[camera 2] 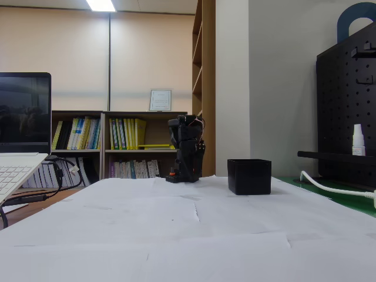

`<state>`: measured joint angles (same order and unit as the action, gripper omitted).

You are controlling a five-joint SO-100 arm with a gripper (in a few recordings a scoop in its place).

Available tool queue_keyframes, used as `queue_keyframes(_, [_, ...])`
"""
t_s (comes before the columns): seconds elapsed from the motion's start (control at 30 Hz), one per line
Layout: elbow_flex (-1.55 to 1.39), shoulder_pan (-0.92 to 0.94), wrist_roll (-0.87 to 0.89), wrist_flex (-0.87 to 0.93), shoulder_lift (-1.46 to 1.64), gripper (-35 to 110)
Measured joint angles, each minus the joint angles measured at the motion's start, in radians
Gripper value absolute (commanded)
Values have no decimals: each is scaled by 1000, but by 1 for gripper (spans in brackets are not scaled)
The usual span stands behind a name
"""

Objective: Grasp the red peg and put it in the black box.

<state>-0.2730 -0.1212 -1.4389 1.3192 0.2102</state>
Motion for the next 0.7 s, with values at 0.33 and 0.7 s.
queue_keyframes(0.33, [166, -15, -31, 6, -196, 0])
queue_keyframes(0.7, [166, -3, 26, 48, -295, 0])
